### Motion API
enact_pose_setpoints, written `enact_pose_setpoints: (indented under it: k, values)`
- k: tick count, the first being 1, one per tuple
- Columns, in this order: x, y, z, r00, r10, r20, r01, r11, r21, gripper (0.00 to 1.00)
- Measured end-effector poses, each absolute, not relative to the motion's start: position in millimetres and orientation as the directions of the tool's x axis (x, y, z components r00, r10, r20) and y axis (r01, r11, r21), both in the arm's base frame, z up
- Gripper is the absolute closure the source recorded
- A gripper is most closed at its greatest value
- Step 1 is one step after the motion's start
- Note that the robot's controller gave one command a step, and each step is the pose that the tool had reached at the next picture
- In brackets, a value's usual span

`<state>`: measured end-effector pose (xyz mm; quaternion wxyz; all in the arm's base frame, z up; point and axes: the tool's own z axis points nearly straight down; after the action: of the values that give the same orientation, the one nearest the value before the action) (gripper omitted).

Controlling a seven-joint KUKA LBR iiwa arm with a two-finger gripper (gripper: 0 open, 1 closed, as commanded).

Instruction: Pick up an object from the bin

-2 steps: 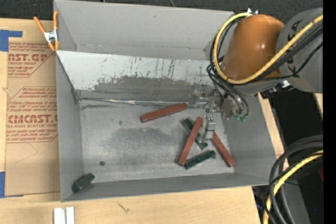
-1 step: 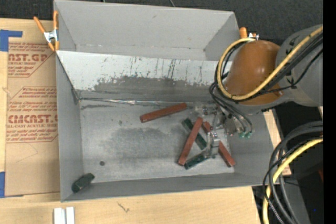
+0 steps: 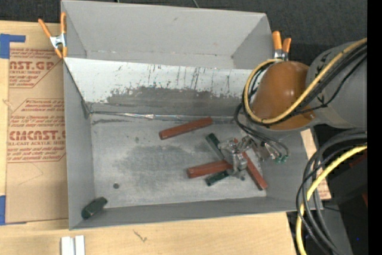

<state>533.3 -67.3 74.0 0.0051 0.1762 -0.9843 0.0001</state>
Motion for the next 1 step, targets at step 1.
enact_pose_setpoints:
  k: [1]
  values:
    - [533.3, -67.3, 73.9, -0.938, -0.347, 0.010, -0.347, 0.938, 0.002, 1.00]
